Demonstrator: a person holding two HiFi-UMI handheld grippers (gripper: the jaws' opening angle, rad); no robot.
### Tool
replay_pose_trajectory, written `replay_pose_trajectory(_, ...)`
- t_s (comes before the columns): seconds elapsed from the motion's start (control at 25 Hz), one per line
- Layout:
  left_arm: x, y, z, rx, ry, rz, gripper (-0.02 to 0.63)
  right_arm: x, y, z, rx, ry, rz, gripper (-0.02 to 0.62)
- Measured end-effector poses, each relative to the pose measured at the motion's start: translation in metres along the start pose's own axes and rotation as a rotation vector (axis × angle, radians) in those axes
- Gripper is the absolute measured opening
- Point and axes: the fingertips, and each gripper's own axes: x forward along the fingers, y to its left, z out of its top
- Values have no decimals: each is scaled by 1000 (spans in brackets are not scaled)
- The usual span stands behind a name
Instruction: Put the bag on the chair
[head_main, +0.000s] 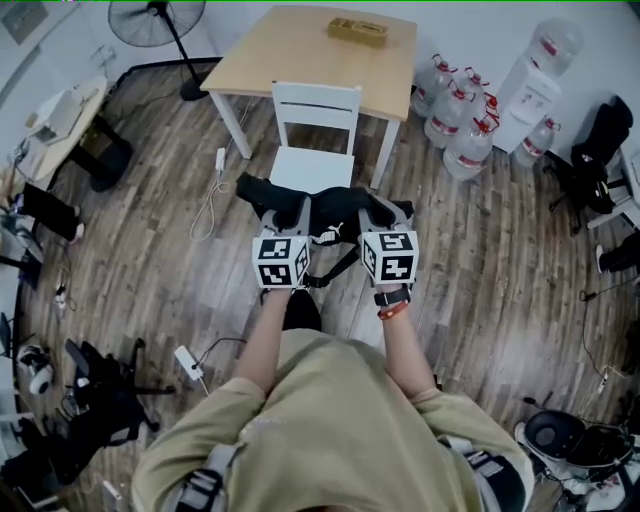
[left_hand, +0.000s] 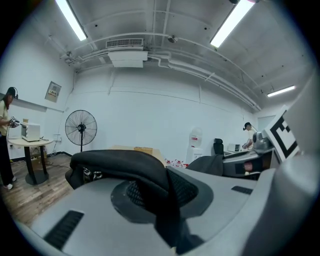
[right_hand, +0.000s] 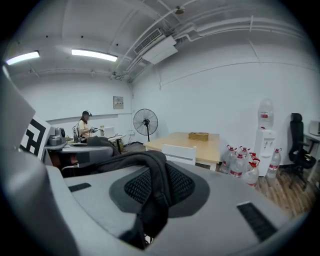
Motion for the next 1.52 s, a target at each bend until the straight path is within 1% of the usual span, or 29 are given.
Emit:
replay_pose_trajectory(0.16,43,46,13,-42,-16,-5,83,57,0,19,-19,12,6,81)
replay_pose_trajectory(0.28,77,79,24,-73,-10,-16,84,98,0,36,-36,24,3,81)
replay_pose_trajectory(0.52,137,144,46,-88,2,-15,84,181,2,66,-29,63,-3,81)
replay_pose_trajectory(0.76,188,198,49,-107,17,-17,83,254,3,78,-14,87,-29,81)
replay_pose_trajectory(0.88,211,208,44,-120,36,-29,83,279,-7,76,14,93,-59,81)
replay_pose_trajectory(1.04,245,212,21,-143,116,-70,81,308,-28,56,67,144,-85,81)
replay_pose_trajectory(1.24,286,221,2,-176,146,-46,81,348,-52,42,80,185,-60,81)
replay_pose_trajectory(1.4,319,233,-8,-213,187,-23,78,382,-66,37,151,212,-56,81)
replay_pose_trajectory(1.52,336,239,-19,-222,215,-1,78,403,-76,25,190,246,-34,81)
